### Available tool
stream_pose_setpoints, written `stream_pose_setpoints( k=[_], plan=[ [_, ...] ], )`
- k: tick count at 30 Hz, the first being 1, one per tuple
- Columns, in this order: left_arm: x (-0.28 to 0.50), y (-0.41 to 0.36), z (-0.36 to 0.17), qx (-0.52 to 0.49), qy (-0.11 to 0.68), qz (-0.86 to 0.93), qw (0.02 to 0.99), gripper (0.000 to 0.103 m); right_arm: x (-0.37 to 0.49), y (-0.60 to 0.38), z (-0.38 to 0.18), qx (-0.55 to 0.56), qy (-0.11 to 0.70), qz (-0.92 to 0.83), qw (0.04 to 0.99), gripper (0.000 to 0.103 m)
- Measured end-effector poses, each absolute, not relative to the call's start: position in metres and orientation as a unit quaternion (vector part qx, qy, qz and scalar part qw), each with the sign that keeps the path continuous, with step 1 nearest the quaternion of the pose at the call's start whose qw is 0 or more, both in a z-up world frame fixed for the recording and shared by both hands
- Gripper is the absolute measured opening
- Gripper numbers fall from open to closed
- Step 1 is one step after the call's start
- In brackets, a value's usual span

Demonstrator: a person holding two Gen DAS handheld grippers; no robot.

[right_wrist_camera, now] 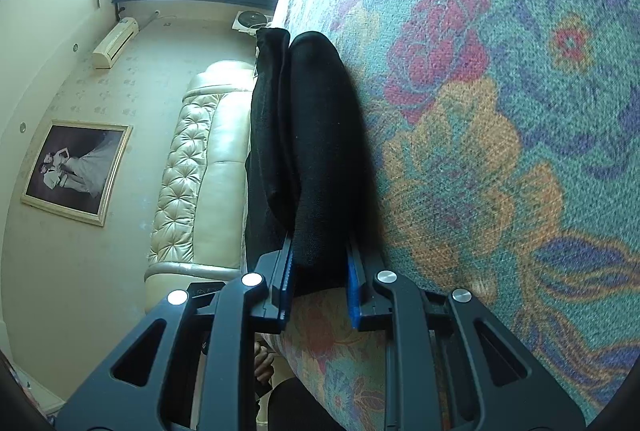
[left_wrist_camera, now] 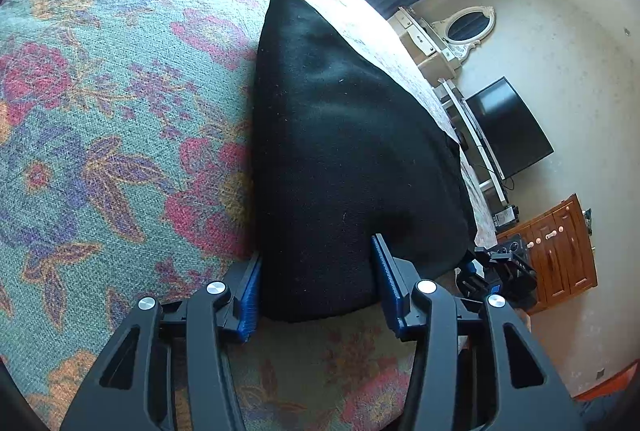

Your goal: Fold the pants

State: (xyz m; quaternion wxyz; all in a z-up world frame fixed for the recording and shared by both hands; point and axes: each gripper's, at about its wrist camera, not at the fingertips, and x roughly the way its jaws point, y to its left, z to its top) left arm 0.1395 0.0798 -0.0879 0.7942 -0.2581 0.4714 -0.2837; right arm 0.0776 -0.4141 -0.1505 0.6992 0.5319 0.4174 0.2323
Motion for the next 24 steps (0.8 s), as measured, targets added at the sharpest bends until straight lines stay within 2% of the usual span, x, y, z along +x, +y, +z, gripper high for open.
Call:
stream_pose_setpoints(
  k=[3,10,12,15,17,20,24],
  plan=[
    [0.14,0.079,-0.087,-0.256,0.472,-0.282,0.795,0.049,0.078,-0.414,-0.151,0.533,0.419,0.231,0.698,0.021],
    [0.14,0.078,-0.085,-0.262,0.476,-0.284,0.79,0.057,0.077,-0.418,-0.154,0.541,0.42,0.233,0.691,0.02],
    [0.14,0.077,-0.085,-0.263,0.477,-0.283,0.789,0.059,0.075,-0.422,-0.156,0.544,0.423,0.227,0.688,0.016],
    [0.139,0.076,-0.084,-0.268,0.476,-0.283,0.788,0.064,0.073,-0.427,-0.157,0.545,0.424,0.227,0.687,0.015],
    [0.138,0.073,-0.082,-0.26,0.475,-0.288,0.79,0.073,0.072,-0.429,-0.158,0.548,0.425,0.228,0.684,0.015],
    [0.134,0.064,-0.078,-0.23,0.478,-0.289,0.797,0.081,0.072,-0.434,-0.159,0.551,0.425,0.23,0.68,0.016],
    [0.129,0.058,-0.076,-0.21,0.479,-0.281,0.805,0.081,0.067,-0.44,-0.16,0.556,0.422,0.234,0.677,0.016]
  ],
)
